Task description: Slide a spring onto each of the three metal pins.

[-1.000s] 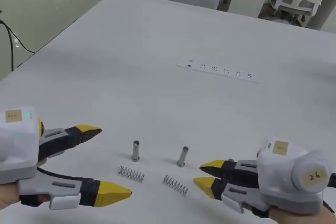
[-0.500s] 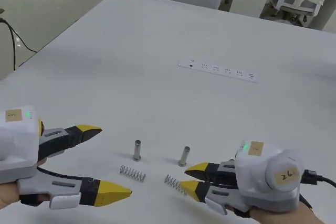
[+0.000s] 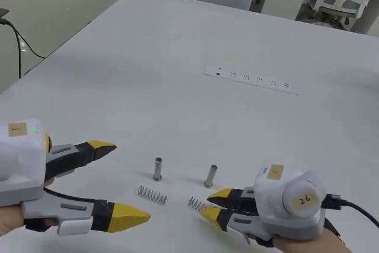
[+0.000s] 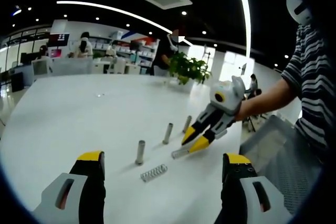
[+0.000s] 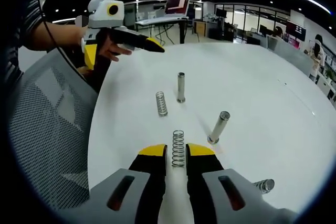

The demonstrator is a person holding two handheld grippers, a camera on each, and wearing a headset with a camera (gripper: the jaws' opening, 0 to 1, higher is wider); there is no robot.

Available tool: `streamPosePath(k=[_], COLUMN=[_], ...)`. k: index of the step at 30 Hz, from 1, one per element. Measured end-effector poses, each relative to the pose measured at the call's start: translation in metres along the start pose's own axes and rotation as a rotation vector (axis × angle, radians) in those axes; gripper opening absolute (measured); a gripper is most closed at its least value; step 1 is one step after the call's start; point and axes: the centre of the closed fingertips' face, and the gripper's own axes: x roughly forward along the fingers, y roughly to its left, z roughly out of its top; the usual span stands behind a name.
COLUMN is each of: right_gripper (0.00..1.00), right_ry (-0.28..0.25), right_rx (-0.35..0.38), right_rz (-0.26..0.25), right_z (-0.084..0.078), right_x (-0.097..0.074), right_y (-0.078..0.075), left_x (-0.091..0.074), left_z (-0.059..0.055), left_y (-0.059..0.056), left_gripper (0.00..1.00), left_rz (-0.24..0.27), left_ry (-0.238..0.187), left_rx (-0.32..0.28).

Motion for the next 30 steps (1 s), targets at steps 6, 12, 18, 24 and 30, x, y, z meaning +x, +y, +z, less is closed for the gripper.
streamPosePath(k=[6,12,18,24,30], right_gripper=[0.12,0.1,0.08,0.08,0.08], right_ry=[0.014,0.028,0.04,0.045,0.031], right_rx=[0.002,0.005,-0.008,-0.038,-0.061], right_rz=[0.001,0.004,0.008,0.013,0.017], right_z=[-0.004,-0.009,-0.015,-0.014,-0.006], right_x=[0.003,0.005,0.007,0.007,0.001], right_y=[-0.001,-0.001,-0.001,-0.001,0.0], left_x=[0.0,0.0,-0.001,0.0,0.001], left_z=[-0.001,-0.001,-0.001,-0.001,0.001], left_y=[0.001,0.001,0.002,0.002,-0.002], left_gripper=[0.89,0.89,0.89,0.88,0.88], left_rz=[0.002,0.002,0.006,0.005,-0.005], left_ry=[0.0,0.0,-0.001,0.0,-0.001], left_rx=[-0.001,-0.004,-0.005,-0.007,0.0])
